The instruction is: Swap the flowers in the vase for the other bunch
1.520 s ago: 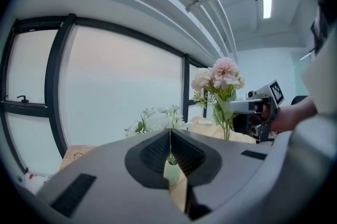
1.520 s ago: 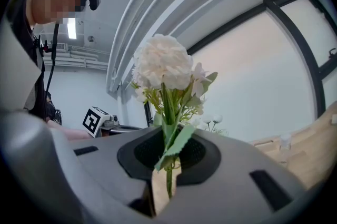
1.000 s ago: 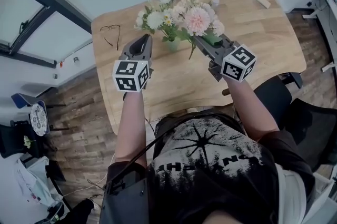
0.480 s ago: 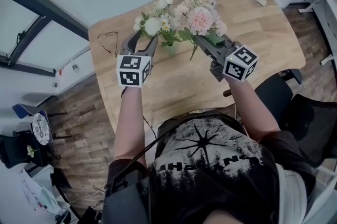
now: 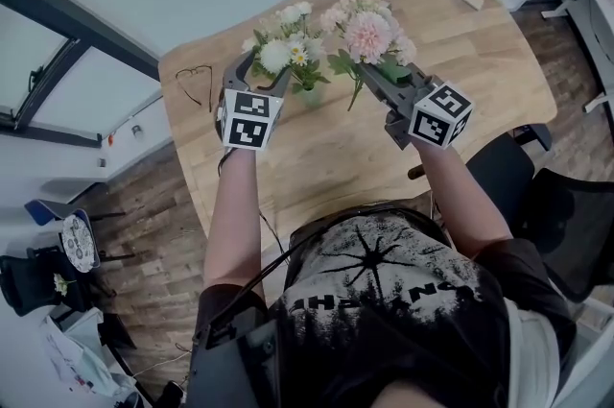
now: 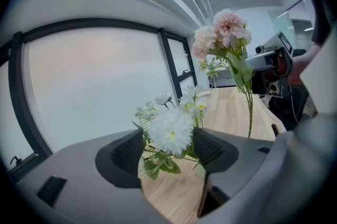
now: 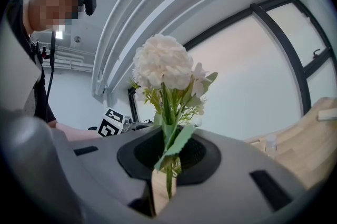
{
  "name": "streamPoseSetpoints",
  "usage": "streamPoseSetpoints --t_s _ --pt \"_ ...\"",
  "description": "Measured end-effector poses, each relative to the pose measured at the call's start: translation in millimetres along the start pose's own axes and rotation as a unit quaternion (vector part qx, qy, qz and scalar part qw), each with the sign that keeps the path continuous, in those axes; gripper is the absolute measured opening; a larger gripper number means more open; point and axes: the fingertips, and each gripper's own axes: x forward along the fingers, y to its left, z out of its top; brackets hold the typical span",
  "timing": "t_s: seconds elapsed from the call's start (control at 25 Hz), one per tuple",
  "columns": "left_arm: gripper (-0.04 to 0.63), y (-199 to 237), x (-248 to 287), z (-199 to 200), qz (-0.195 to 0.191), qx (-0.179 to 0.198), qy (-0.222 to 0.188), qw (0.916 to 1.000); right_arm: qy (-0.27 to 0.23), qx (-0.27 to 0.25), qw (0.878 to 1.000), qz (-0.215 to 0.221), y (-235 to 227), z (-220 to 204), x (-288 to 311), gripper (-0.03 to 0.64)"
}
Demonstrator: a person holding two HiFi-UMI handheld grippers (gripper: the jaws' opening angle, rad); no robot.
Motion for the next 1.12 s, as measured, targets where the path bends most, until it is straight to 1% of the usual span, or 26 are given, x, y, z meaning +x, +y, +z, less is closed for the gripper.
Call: streamPoseSetpoints --t_s 0.12,0.24,0.68,0.72,0.76,0.84,1.0,1.12 --pt "0.291 -1.1 6.4 -1.2 0.003 0.035 0.016 0.9993 0.0 0.004 1.0 -0.003 -5.1 -0.7 0.0 0.052" --pt "0.291 -2.5 14.6 -1.7 0.0 0.058 0.027 0.9979 0.001 0.009 1.0 -0.004 -11.0 -2.8 1.3 0.052" --pt "0.282 -3.0 15.5 -1.4 0.012 0.089 0.037 0.9953 0.001 0.014 1.0 -0.008 -13.1 -3.7 -0.2 0.052" --pt "0.257 -2.7 11.5 -2.7 0.014 0.094 0.035 0.9949 0.0 0.014 1.0 -0.009 -9.6 -5.1 -0.4 0.052" --pt "0.219 -1.9 7.4 -3.9 0.018 0.097 0.033 0.9946 0.0 0.014 1.0 -0.009 -6.3 -6.7 -0.4 0.052" --pt "0.167 0.1 2.6 -5.1 0.022 0.096 0.029 0.9947 0.0 0.014 1.0 -0.009 -3.6 -8.9 0.0 0.052" --pt "0.116 2.7 1.0 -6.4 0.024 0.096 0.027 0.9947 -0.001 0.02 1.0 -0.011 -4.5 -9.5 1.5 0.052" --pt "0.098 3.2 -0.3 -5.8 0.028 0.096 0.024 0.9947 -0.001 0.021 1.0 -0.01 -4.9 -9.3 1.5 0.052"
